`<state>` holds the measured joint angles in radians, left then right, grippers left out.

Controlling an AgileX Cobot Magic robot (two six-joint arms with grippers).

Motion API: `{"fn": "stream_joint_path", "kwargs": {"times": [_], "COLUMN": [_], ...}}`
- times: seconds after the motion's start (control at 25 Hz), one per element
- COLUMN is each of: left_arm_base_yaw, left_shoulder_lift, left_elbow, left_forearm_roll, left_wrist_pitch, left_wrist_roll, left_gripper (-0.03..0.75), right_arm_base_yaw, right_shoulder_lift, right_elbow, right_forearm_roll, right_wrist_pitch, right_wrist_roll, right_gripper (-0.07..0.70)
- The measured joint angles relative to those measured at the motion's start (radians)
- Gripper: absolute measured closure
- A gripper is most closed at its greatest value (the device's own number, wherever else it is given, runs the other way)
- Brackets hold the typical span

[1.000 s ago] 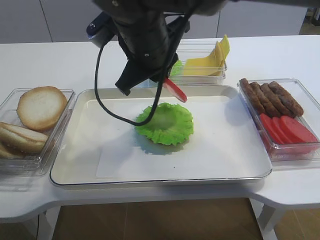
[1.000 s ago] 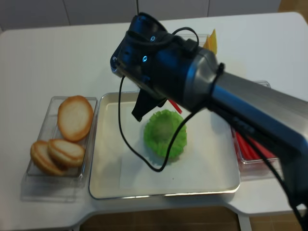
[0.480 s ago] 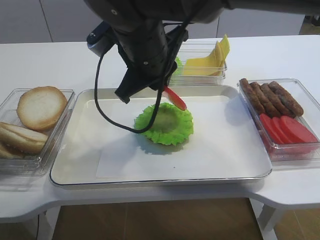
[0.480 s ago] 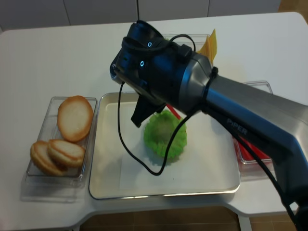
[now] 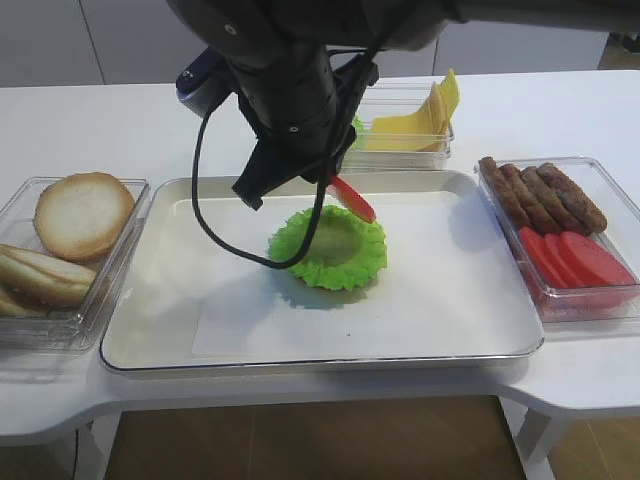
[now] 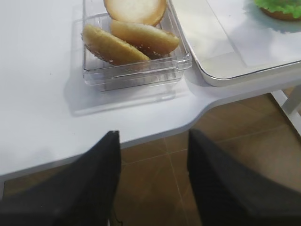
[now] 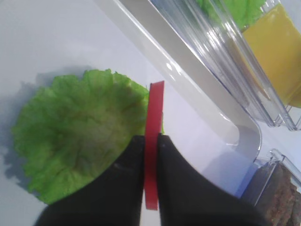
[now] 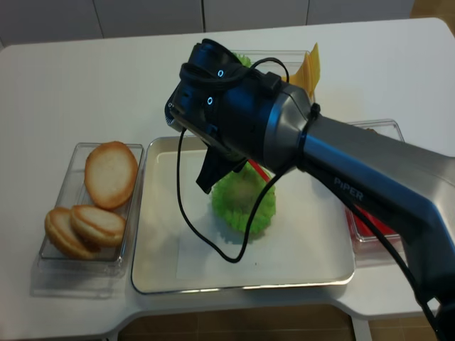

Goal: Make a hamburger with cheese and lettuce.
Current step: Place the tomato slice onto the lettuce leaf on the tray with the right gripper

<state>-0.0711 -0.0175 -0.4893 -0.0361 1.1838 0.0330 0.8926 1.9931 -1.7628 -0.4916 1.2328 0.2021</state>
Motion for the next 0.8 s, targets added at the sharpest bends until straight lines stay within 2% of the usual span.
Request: {"fn": "stream_joint_path", "kwargs": {"times": [0.8], "left_arm_base_yaw": [0.0], "left_shoulder_lift": [0.0], "left_elbow": [0.0], "left_forearm_roll": [0.0], "left_wrist_pitch": [0.0], "left_wrist_roll": [0.0], "left_gripper": [0.373], "right_arm_base_yaw": [0.0], "right_shoulder_lift": [0.047], "right_elbow": [0.0], "right_forearm_roll": [0.07], "right_wrist_pitch": [-0.004], "right_wrist_roll": [-0.044], "right_gripper": [0.589]}}
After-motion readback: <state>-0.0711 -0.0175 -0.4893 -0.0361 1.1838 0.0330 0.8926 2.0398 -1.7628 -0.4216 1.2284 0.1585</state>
